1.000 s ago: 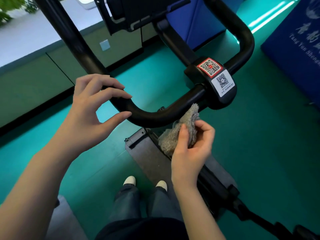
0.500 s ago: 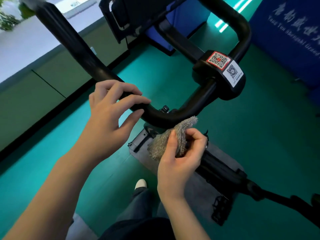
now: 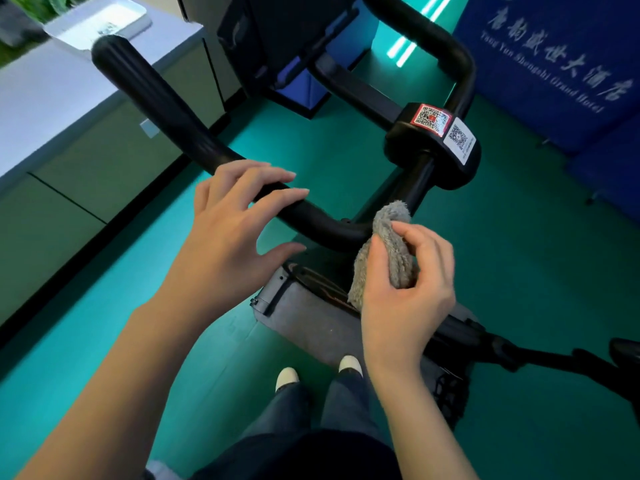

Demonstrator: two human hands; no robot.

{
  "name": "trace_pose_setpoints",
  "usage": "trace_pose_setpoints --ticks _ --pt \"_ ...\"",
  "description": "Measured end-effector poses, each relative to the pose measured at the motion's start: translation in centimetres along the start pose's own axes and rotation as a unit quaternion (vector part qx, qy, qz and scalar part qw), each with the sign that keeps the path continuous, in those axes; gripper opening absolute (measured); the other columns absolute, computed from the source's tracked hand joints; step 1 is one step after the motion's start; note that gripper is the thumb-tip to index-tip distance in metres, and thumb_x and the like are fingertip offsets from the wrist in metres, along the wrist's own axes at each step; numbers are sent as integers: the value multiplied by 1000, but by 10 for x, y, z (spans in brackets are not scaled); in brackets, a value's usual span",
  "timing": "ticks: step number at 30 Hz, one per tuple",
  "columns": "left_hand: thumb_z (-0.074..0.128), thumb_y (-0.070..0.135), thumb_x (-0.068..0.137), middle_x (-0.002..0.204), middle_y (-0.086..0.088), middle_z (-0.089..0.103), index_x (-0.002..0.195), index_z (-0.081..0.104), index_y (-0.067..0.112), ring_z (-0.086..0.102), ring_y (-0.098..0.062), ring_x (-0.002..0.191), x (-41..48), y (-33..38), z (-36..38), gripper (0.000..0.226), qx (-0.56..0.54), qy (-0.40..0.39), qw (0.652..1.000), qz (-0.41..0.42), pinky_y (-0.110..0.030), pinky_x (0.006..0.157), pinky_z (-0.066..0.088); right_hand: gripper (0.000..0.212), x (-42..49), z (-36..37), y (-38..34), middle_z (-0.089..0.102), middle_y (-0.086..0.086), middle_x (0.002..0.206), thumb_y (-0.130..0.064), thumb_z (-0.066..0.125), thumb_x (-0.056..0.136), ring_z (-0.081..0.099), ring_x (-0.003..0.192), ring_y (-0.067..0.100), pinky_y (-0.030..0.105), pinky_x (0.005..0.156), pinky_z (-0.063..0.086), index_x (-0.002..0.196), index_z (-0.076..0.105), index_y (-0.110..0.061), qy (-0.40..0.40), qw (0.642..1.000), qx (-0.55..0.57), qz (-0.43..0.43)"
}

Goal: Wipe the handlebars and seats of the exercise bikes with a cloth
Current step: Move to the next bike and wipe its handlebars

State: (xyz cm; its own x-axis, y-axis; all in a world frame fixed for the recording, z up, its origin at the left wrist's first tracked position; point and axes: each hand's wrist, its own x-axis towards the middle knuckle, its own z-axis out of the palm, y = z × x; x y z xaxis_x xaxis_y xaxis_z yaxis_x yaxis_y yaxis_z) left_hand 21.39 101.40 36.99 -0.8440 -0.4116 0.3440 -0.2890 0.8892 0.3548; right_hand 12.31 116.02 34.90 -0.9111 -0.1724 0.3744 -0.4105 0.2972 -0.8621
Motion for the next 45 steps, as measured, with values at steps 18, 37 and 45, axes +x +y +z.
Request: trace_pose_setpoints --ticks 18,37,45 --pt "74 30 77 126 6 56 120 61 19 41 -21 123 -5 -2 -2 46 -42 7 999 -10 -30 95 22 12 -44 -5 13 60 0 100 -14 65 85 58 98 4 12 86 42 94 60 -19 -45 990 119 55" --pt "66 35 80 126 7 55 119 60 20 40 -21 125 -6 6 3 43 -27 23 999 -37 -34 94 26 17 -30 22 20 67 3 96 -4 65 86 67 90 13 27 81 55 94 59 -17 -61 869 307 382" --pt "64 35 82 128 7 54 121 60 20 40 -20 127 -7 5 2 42 -27 16 999 -37 -38 93 29 16 -43 46 -9 72 -6 80 2 69 82 68 82 7 17 71 52 85 61 -12 -112 816 383 418"
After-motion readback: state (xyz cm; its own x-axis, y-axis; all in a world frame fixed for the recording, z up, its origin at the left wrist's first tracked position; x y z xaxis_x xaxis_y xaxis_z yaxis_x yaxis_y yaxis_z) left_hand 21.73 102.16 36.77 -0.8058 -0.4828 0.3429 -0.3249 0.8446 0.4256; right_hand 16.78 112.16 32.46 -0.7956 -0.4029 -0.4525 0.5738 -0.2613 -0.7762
